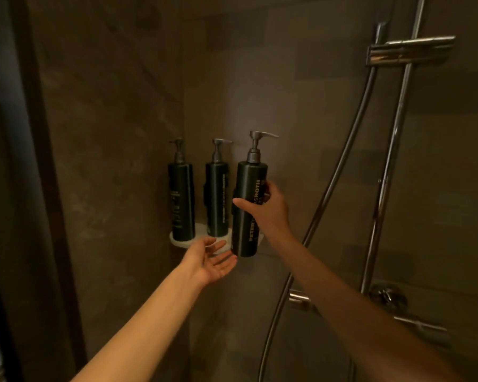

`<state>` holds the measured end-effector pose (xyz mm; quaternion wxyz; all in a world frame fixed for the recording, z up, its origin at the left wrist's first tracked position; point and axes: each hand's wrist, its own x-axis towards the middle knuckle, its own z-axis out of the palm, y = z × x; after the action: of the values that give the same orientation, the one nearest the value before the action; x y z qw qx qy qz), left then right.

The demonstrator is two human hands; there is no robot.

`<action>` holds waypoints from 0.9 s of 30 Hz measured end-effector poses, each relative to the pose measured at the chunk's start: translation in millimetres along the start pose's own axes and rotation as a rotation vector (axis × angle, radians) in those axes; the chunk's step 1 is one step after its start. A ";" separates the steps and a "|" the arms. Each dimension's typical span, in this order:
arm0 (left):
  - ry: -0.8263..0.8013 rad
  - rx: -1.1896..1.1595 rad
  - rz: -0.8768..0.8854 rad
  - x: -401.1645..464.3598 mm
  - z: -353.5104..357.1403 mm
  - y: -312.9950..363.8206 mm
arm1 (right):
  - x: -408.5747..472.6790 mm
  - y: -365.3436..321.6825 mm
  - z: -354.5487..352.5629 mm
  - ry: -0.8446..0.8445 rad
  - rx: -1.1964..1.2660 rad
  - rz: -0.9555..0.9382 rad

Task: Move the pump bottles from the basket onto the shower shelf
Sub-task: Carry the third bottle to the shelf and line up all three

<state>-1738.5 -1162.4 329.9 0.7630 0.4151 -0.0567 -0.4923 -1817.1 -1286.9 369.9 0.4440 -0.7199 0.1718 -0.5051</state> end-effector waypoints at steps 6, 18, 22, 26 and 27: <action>-0.025 0.077 0.094 19.7 14.4 17.7 | 41.9 6.3 6.9 -0.002 0.046 0.011; 0.188 1.003 0.794 63.4 0.1 1.4 | 53.0 46.0 17.8 -0.050 -0.063 -0.020; 0.397 1.219 1.095 70.3 -16.8 -0.8 | 46.8 58.8 24.1 0.008 -0.083 -0.032; 0.634 1.251 1.253 74.4 -24.3 15.2 | 42.1 63.6 25.8 0.033 -0.144 -0.024; 0.675 1.228 1.255 76.1 -24.3 20.7 | 41.0 63.6 26.4 0.037 -0.154 -0.027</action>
<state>-1673.1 -1205.6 303.9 0.5125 0.7593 -0.2956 0.2711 -1763.4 -1337.9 339.3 0.3771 -0.7449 0.2084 -0.5094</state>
